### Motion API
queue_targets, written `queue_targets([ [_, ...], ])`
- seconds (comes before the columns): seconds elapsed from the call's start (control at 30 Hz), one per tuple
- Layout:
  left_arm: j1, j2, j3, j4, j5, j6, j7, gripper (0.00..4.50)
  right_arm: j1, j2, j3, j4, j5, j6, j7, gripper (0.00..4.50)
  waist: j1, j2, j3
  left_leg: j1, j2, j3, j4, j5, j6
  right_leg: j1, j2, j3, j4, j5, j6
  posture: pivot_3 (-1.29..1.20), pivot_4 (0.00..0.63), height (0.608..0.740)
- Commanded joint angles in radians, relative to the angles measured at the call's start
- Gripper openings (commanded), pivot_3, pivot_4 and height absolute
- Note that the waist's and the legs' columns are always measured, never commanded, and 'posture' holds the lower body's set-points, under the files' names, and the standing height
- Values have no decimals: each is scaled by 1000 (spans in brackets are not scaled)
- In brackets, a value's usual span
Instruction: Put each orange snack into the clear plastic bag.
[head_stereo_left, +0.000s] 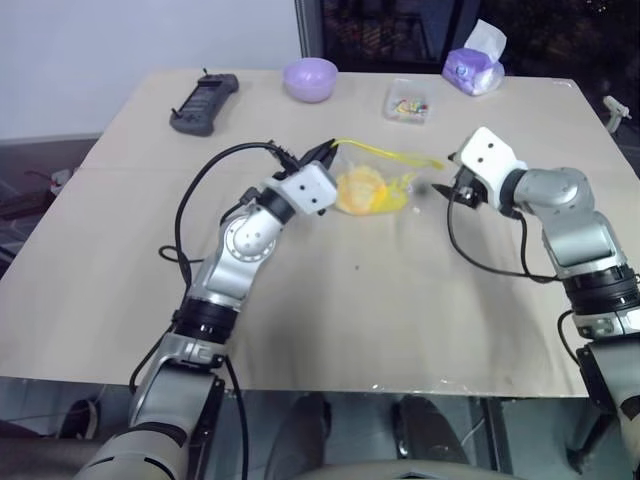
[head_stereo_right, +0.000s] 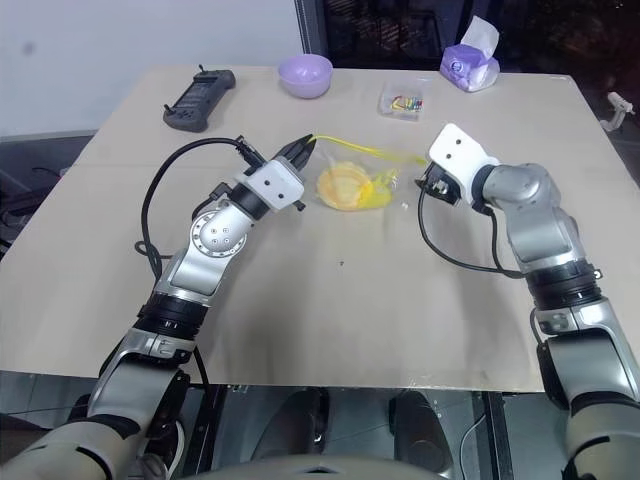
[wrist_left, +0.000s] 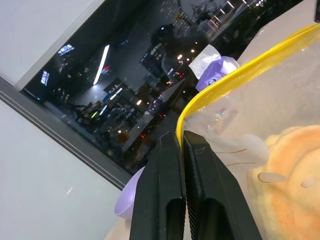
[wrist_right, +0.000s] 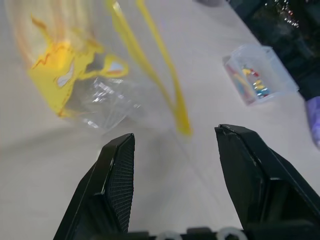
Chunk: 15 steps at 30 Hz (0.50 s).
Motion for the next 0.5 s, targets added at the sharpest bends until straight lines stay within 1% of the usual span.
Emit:
queue_targets([
  [0.03,-12,-2,11,-33,-5,-7,0,0,-40,2,-15,-62,19,-5,16,2788,-1,0,0,0,0,0,0,0,0,0,0,0,0,0,0,0,150,740],
  [0.3,-16,-6,6,-33,4,-13,-1,0,-80,37,-4,-37,44,-28,45,2788,0,0,0,0,0,0,0,0,0,0,0,0,0,0,0,0,150,740],
  [0.5,-23,-3,2,-33,11,-21,-2,0,-98,41,12,69,32,-97,63,2788,0,0,0,0,0,0,0,0,0,0,0,0,0,0,0,0,150,740],
])
